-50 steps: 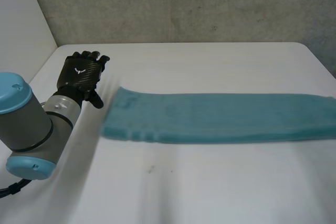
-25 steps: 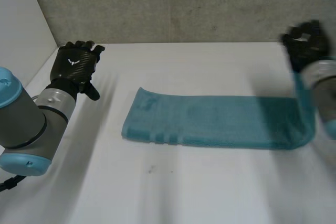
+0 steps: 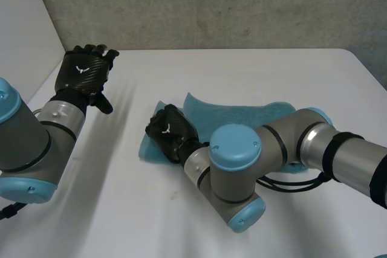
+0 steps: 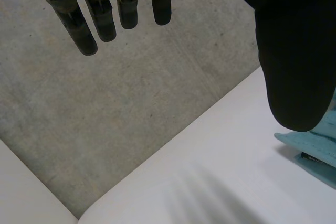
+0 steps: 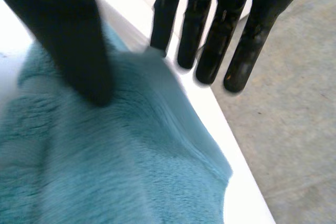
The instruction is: Fold the laundry
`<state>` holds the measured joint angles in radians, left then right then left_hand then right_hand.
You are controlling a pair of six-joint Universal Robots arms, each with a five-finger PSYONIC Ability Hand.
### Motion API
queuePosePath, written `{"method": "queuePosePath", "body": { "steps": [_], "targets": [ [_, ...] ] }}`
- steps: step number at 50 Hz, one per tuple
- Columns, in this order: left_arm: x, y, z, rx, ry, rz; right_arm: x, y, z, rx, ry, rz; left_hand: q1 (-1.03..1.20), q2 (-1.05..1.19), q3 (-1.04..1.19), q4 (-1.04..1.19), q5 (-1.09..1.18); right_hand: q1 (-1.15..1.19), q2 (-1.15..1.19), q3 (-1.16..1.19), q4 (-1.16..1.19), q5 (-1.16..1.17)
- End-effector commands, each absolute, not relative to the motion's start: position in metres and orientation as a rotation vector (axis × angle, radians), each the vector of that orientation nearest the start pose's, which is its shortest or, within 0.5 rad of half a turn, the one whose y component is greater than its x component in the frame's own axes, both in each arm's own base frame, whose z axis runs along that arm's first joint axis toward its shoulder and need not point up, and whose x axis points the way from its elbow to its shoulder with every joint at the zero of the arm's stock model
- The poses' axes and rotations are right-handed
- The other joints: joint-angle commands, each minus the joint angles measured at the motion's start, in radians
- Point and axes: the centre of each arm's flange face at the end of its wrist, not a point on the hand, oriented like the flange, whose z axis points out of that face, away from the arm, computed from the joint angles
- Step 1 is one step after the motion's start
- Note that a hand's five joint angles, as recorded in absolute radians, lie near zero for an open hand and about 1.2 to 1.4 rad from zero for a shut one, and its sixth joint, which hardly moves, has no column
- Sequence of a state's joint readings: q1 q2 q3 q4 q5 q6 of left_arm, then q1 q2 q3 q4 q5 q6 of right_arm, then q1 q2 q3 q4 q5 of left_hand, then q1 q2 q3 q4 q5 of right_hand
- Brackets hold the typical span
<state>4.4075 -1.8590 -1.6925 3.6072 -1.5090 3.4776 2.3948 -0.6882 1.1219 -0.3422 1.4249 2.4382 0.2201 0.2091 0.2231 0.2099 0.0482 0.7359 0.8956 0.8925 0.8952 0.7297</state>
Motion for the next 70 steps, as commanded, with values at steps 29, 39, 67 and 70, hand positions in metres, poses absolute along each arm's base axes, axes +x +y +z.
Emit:
{"method": "queuePosePath", "body": {
  "steps": [29,39,67,70],
  "targets": [
    [-0.336,-0.265,0.153,1.149,2.323,-2.194,0.245,-0.268,0.157,-0.867,2.35,-1.619,0.308,0.319,0.305,0.318,0.305,-0.537,-0.696,-0.693,-0.696,-0.705],
    [-0.327,-0.262,0.142,1.193,2.371,-2.055,0.222,-0.272,0.146,-0.794,2.368,-1.702,0.31,0.321,0.308,0.321,0.308,-0.434,-0.593,-0.59,-0.593,-0.602],
    [-0.313,-0.268,0.135,1.217,2.158,-2.034,0.219,-0.264,0.141,-0.786,2.393,-1.678,1.176,1.187,1.173,1.186,1.174,-0.387,-0.546,-0.543,-0.546,-0.555],
    [-0.308,-0.264,0.135,1.213,2.164,-2.021,0.218,-0.263,0.144,-0.776,2.39,-1.69,1.176,1.187,1.173,1.186,1.174,-0.39,-0.549,-0.546,-0.549,-0.558]
  ]
}}
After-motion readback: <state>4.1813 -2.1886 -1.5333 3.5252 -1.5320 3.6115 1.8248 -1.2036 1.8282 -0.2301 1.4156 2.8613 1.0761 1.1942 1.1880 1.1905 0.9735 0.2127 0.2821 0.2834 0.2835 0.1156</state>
